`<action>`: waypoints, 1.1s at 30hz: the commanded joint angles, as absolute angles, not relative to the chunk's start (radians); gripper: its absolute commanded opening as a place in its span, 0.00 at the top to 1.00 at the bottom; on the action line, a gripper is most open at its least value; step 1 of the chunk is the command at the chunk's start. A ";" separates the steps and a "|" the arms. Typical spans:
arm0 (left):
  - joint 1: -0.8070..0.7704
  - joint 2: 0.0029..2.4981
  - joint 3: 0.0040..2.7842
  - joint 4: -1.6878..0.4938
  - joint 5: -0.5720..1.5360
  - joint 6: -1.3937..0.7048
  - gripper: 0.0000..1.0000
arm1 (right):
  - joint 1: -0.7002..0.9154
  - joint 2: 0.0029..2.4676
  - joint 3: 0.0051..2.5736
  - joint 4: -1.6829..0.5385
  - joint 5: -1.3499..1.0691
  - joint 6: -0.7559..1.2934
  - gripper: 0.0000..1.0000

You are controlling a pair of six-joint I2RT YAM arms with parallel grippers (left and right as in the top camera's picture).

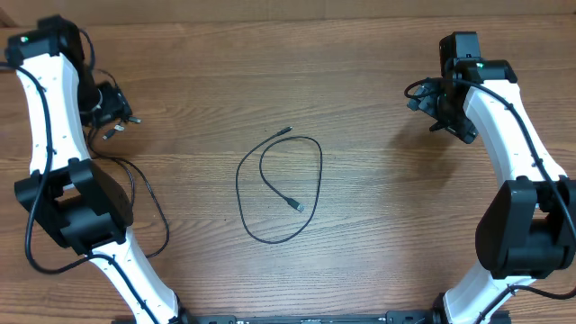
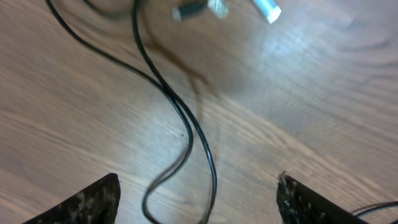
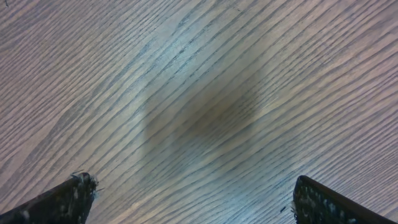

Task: Untangle cables
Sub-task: 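Carry the cable left with the left gripper and lay it at the left edge, then release the cable and move the left gripper right to the remaining cable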

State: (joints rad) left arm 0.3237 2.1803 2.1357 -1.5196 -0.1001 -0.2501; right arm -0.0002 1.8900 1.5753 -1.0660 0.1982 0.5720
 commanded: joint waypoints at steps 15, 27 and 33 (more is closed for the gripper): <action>0.374 2.165 1.678 -1.121 -0.183 -0.323 0.33 | -0.001 1.875 1.570 -1.063 0.209 0.568 0.00; 0.397 2.165 1.539 -0.797 -0.335 -0.321 0.96 | -0.001 1.875 1.570 -1.063 0.209 0.567 0.00; 0.406 2.165 1.602 -0.654 -0.569 -0.295 0.96 | -0.001 1.875 1.570 -1.063 0.209 0.567 0.00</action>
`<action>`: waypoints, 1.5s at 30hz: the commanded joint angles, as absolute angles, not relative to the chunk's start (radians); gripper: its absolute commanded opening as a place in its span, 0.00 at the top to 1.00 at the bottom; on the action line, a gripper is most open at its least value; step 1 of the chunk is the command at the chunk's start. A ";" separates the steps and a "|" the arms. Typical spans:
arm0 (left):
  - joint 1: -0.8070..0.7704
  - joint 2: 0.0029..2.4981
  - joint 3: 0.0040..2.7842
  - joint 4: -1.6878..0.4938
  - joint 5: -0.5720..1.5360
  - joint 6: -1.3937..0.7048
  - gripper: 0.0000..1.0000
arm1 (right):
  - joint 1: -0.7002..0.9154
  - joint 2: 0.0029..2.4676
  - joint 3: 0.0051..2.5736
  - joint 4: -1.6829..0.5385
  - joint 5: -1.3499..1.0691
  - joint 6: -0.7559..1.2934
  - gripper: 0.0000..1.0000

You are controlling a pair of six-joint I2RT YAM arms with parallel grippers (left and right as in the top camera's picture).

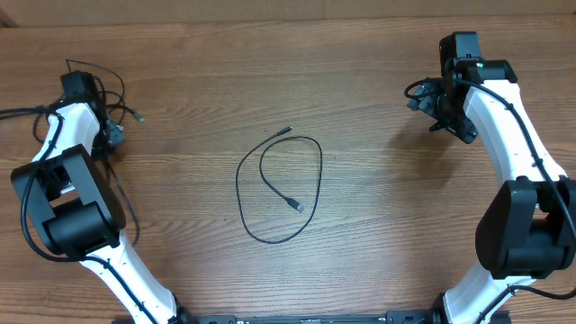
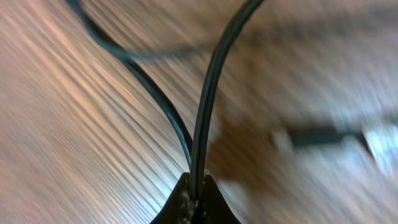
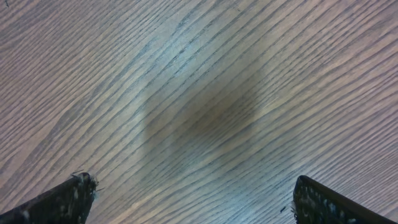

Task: Untangle cables
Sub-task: 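Release the cable and move the left gripper right to the remaining cable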

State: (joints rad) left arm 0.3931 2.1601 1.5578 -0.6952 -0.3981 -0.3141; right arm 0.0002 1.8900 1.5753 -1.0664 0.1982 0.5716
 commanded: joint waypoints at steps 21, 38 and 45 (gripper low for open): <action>0.393 2.123 1.733 -0.836 -0.261 -0.179 0.07 | -0.001 1.875 1.570 -1.063 0.209 0.567 0.00; 0.225 2.057 1.721 -1.310 0.574 0.067 0.18 | -0.001 1.875 1.570 -1.063 0.209 0.567 0.00; 0.000 2.057 1.659 -1.261 0.573 0.054 0.12 | -0.001 1.875 1.570 -1.063 0.209 0.567 0.00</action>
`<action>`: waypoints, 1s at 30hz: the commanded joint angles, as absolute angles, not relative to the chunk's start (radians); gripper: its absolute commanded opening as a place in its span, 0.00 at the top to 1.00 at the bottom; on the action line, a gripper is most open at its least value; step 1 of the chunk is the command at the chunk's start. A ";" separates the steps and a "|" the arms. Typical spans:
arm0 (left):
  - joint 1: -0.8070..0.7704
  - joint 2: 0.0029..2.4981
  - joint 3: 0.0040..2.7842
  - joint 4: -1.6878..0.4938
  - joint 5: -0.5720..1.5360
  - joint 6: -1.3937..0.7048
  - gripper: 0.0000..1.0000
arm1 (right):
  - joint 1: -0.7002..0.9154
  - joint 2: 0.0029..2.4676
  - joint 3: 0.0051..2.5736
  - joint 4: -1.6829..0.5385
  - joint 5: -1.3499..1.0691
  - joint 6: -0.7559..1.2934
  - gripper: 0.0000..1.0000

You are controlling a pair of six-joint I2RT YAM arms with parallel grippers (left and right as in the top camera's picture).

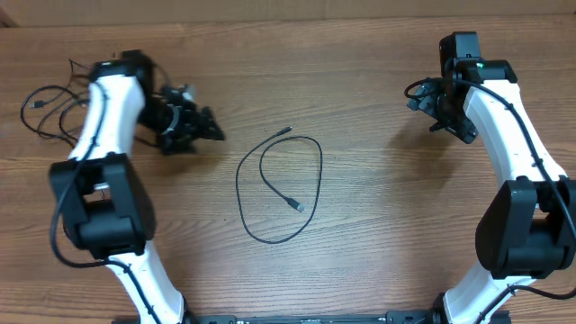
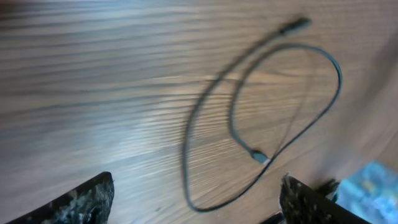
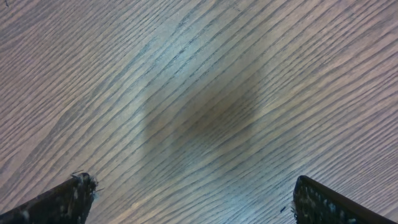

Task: Untangle cables
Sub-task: 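Release the cable and move the left gripper right to the remaining cable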

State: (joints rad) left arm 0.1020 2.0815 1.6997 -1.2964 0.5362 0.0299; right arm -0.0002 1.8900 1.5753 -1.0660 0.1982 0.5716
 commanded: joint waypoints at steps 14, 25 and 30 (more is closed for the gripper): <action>-0.387 2.057 1.506 -1.063 0.565 -0.110 0.02 | -0.001 1.875 1.570 -1.063 0.209 0.567 0.00; -0.581 2.057 1.506 -1.038 0.487 -0.262 0.01 | -0.001 1.875 1.570 -1.063 0.209 0.567 0.00; -0.636 2.057 1.506 -1.019 0.468 -0.342 0.00 | -0.001 1.875 1.570 -1.063 0.209 0.567 0.00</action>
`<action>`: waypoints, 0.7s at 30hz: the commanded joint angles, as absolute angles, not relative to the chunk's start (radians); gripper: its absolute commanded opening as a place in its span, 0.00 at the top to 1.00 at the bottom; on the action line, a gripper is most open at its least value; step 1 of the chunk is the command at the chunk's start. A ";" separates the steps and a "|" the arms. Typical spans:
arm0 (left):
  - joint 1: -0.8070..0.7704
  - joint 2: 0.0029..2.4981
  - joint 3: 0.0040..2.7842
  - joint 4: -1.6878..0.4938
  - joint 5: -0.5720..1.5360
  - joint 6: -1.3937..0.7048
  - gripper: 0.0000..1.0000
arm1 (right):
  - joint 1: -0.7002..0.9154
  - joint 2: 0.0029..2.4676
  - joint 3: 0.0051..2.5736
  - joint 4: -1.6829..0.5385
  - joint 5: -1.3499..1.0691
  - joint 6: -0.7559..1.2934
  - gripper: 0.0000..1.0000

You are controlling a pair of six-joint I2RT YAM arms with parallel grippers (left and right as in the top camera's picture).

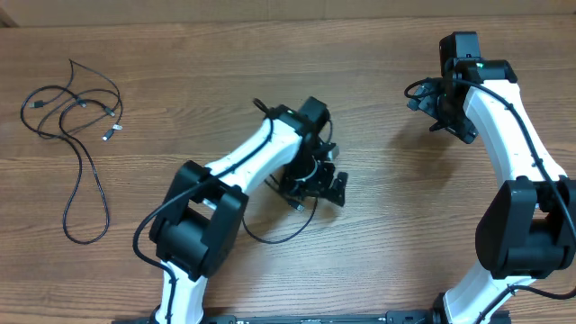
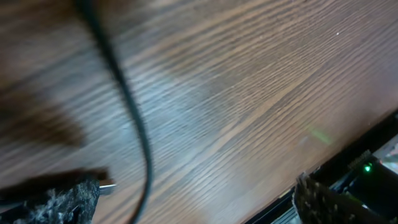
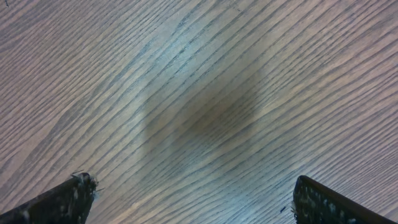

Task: Untangle cables
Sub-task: 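Release the cable and move the left gripper right to the remaining cable, then lower the left gripper and grasp the remaining black cable at center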

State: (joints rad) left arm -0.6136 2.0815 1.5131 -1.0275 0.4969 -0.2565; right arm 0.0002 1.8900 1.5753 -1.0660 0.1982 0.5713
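A thin black cable lies in a loop mid-table; its lower curve [image 1: 266,240] shows under my left arm. My left gripper [image 1: 317,186] hangs open over the loop's right part. In the left wrist view one black strand [image 2: 134,118] runs down between the spread fingertips [image 2: 62,200], and a small metal plug tip [image 2: 106,185] sits beside the left one. My left gripper [image 2: 196,194] holds nothing. A second tangle of black cables [image 1: 74,103] lies at the far left. My right gripper [image 1: 445,115] is open over bare wood [image 3: 189,186], with no cable near it.
The wooden table [image 1: 405,225] carries only the two cable groups. A long tail of the left tangle [image 1: 85,229] runs toward the front. The table's front edge with dark gear and a green light [image 2: 367,168] shows in the left wrist view.
My left gripper was open just left of the centre loop; it now hangs open over the loop's right side, low above the table. The left tangle and right arm are unchanged.
My left gripper stood open at the far left over cable ends. Then it was shut on a black cable there. Then it was open near the centre with the tangle lying at the far left. It now sits over the centre loop. My right arm never moved.
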 commanded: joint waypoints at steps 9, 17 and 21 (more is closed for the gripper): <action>-0.722 2.057 1.506 -1.005 0.434 -0.447 0.00 | -0.001 1.875 1.570 -1.063 0.209 0.567 0.00; -0.793 2.057 1.506 -0.970 0.434 -0.502 0.00 | -0.001 1.875 1.570 -1.063 0.209 0.567 0.00; -0.815 2.057 1.506 -0.954 0.422 -0.503 0.00 | -0.001 1.875 1.570 -1.063 0.209 0.567 0.00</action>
